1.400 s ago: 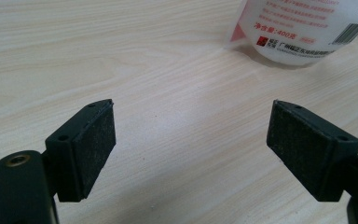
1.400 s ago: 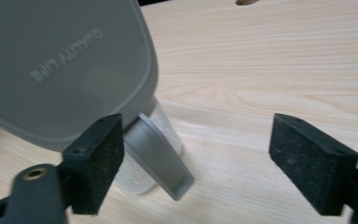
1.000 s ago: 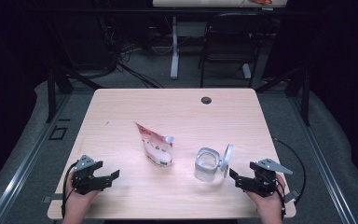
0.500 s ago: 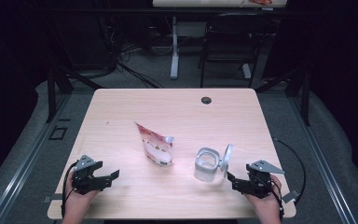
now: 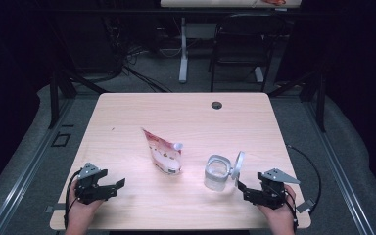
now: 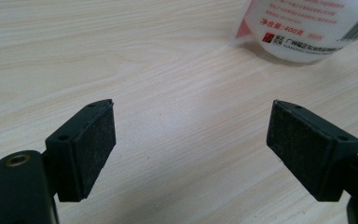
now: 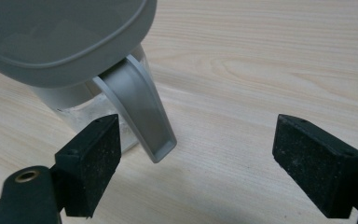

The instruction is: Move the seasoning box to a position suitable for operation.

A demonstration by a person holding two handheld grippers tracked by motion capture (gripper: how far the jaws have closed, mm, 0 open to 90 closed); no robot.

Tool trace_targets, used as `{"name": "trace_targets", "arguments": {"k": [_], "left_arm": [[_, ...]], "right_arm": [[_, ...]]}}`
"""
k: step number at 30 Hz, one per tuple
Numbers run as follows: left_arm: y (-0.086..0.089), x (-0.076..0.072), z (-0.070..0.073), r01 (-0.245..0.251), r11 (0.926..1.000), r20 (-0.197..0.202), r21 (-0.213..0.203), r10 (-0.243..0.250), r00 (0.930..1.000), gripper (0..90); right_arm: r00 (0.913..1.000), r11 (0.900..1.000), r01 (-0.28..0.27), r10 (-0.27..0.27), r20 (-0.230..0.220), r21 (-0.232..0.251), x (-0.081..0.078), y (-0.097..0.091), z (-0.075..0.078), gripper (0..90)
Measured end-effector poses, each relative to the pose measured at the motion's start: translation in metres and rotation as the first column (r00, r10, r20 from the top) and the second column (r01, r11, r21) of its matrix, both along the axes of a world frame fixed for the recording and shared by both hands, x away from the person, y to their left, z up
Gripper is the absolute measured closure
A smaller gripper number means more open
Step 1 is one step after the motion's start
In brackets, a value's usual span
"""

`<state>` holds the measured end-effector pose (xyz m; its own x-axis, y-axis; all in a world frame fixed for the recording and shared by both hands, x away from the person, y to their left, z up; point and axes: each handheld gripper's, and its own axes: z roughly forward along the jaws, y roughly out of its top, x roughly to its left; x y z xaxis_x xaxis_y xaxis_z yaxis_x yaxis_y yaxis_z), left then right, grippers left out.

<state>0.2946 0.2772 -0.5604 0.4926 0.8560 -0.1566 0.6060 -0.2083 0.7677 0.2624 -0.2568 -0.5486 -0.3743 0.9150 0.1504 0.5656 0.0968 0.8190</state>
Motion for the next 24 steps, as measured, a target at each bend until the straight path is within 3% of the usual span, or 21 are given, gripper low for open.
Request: {"name": "trace_targets", "arguments": {"k": [8,17,24], "left_arm": [[0.0,-0.001,0.001,0.01,0.9999,-0.011,0.01,-0.01,0.9999,15.7],[0.0,-0.001,0.001,0.007,0.9999,-0.012,0.009,-0.006,0.9999,15.7],[0.0,-0.002,0.0,-0.002,1.0,-0.001,0.005,0.002,1.0,15.7]], "right_arm": [[0.9999,0.9998,0.014,-0.014,0.007,-0.014,0.005,0.006,0.0,14.0],[0.9998,1.0,0.001,-0.001,-0.018,0.003,0.012,0.002,-0.002,11.3],[0.9991,0.999,0.03,-0.029,-0.03,0.032,0.024,-0.004,-0.002,12.2]]}}
